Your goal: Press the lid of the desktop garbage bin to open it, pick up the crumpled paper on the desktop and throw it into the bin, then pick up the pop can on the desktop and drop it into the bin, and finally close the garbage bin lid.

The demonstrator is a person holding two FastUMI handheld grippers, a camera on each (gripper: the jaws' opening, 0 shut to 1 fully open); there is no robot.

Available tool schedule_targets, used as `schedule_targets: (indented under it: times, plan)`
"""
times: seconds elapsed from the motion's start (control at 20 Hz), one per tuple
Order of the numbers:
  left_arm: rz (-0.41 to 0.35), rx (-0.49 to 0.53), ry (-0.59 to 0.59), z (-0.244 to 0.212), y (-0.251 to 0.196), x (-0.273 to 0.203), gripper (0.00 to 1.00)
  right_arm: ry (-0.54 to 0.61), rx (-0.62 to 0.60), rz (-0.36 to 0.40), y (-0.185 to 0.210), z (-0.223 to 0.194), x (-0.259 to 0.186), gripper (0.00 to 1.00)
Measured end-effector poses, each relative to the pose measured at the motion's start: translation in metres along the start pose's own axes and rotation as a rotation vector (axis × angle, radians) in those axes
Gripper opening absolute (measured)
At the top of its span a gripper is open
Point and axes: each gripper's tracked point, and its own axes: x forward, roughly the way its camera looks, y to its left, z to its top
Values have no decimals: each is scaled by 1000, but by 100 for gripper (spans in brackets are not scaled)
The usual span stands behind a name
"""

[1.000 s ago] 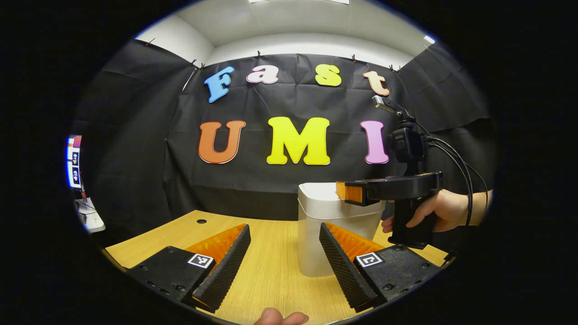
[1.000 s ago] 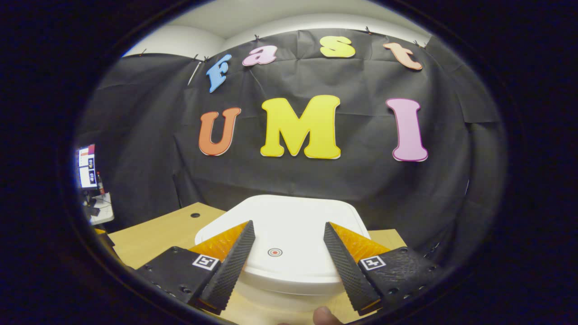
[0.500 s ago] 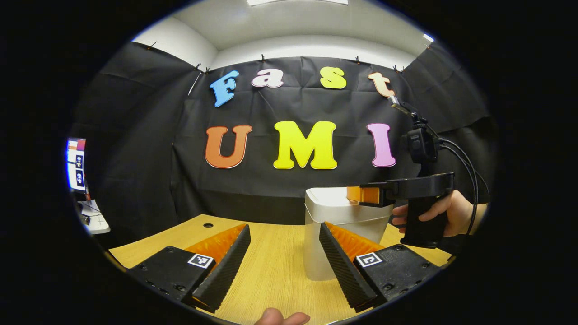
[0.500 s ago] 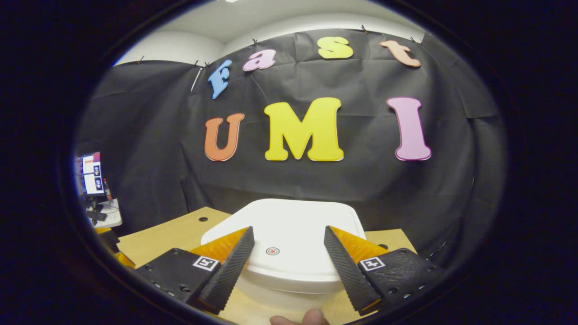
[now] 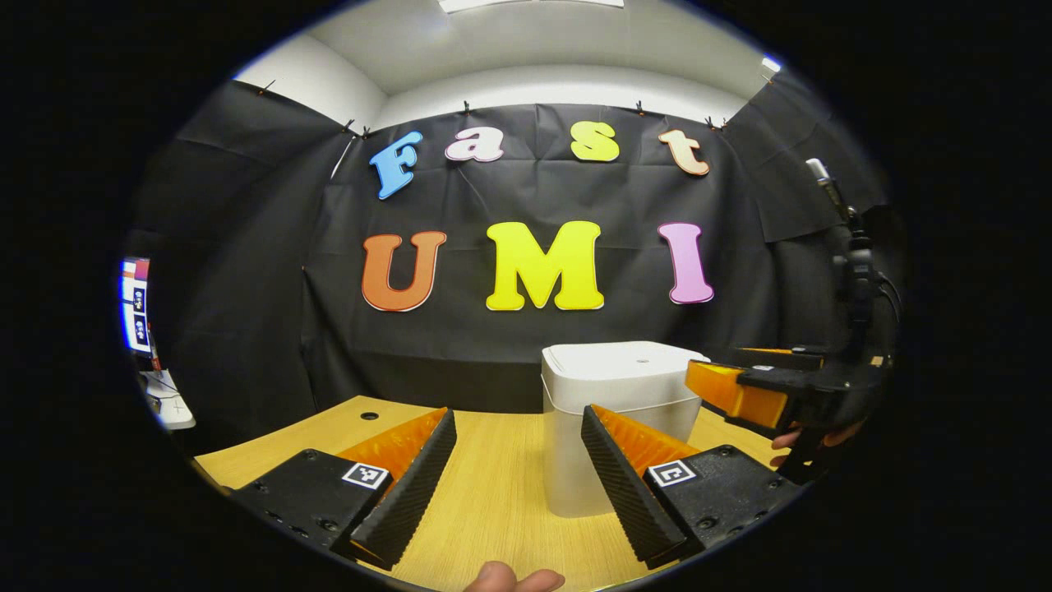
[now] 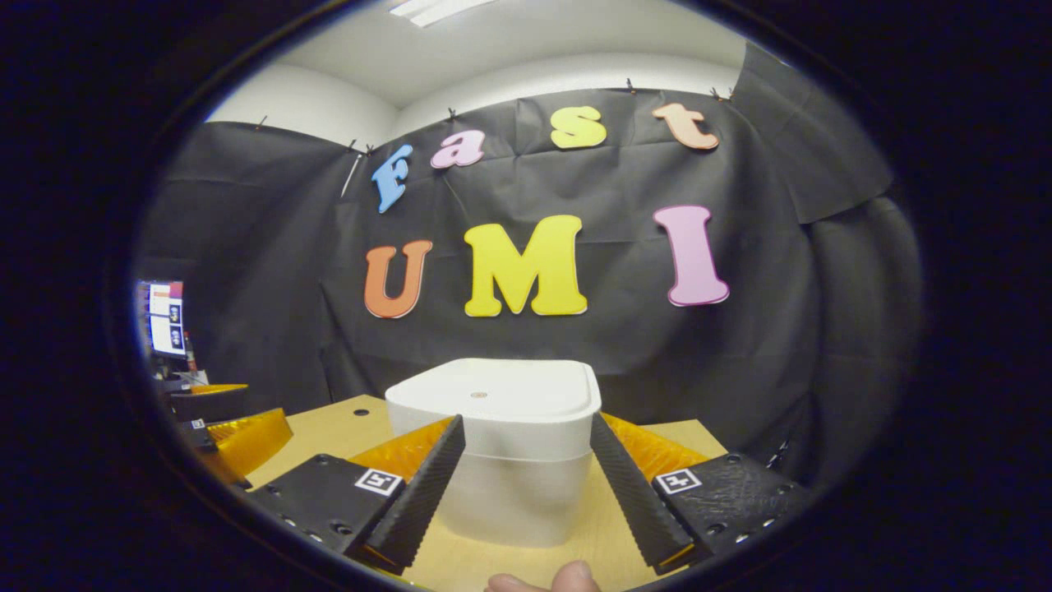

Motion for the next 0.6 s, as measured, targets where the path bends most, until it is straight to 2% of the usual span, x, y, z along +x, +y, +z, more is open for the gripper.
schedule_targets:
  times: [0.1, 0.25, 0.6]
  plan:
    - [-6, -5, -2, -3, -5, 1, 99, -35, -43, -62, -18, -7, -18, 96]
    - [-7, -11, -14, -8, -10, -1, 99, -80, -87, -116, -32, -15, -43, 96]
    - [17, 15, -55, 2, -16, -5, 98, -91, -101, -142, -37, -22, -55, 94]
